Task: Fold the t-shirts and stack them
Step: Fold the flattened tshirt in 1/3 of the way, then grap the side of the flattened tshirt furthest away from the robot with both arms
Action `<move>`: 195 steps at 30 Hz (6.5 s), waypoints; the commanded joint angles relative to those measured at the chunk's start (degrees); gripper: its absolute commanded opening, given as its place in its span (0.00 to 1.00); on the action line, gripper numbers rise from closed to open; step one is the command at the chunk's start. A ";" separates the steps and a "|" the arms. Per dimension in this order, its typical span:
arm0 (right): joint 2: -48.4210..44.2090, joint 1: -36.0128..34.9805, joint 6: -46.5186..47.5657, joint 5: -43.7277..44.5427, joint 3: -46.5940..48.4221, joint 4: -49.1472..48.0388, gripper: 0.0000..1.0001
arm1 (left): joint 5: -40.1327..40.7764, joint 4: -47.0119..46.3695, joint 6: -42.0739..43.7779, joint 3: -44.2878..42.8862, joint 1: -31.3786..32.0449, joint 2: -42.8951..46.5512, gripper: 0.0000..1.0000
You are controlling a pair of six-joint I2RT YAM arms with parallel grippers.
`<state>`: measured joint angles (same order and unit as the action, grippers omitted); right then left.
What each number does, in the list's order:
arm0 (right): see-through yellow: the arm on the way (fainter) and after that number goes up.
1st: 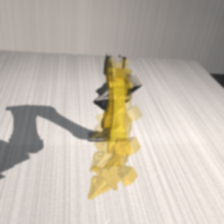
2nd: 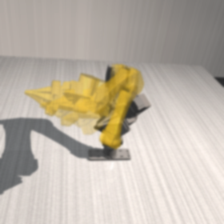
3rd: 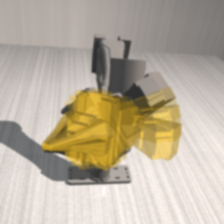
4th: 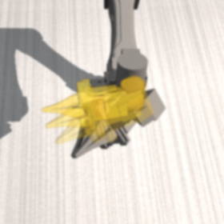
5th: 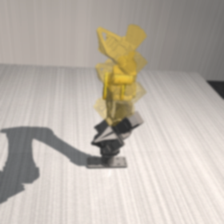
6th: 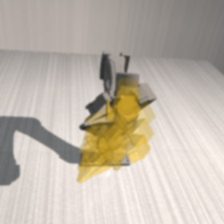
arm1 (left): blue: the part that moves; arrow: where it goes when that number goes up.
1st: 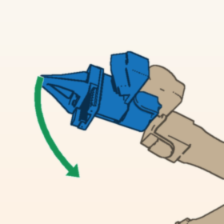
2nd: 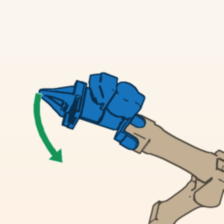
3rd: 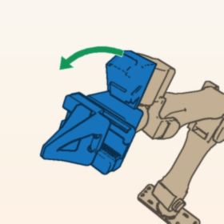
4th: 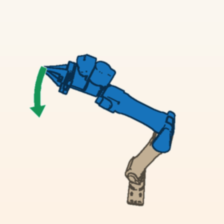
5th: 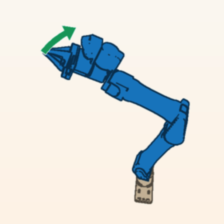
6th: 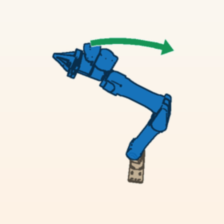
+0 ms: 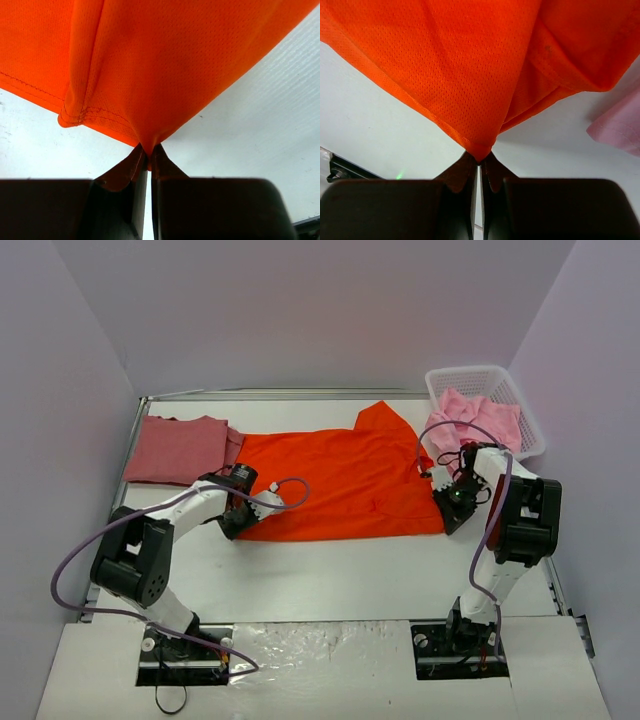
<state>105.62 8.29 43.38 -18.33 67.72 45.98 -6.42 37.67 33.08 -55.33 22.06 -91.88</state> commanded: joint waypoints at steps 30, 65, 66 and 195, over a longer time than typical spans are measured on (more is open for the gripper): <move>-12.28 1.20 4.35 0.49 -1.18 12.64 0.00 | -5.01 14.36 3.83 1.02 -0.18 14.88 0.02; -27.14 1.28 9.45 1.98 -7.70 21.79 0.68 | -8.88 27.37 11.30 -0.92 0.96 25.52 0.31; -26.70 1.20 9.71 1.98 -7.17 21.79 0.69 | -8.88 27.11 11.22 -1.09 0.88 25.26 0.31; 47.04 -14.10 -20.70 -1.71 70.79 -3.70 0.46 | -24.35 -0.40 -10.67 -40.21 -18.72 -29.68 0.02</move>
<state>151.72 -6.37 23.59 -18.44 141.12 39.31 -29.98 37.01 23.09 -95.81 3.16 -123.66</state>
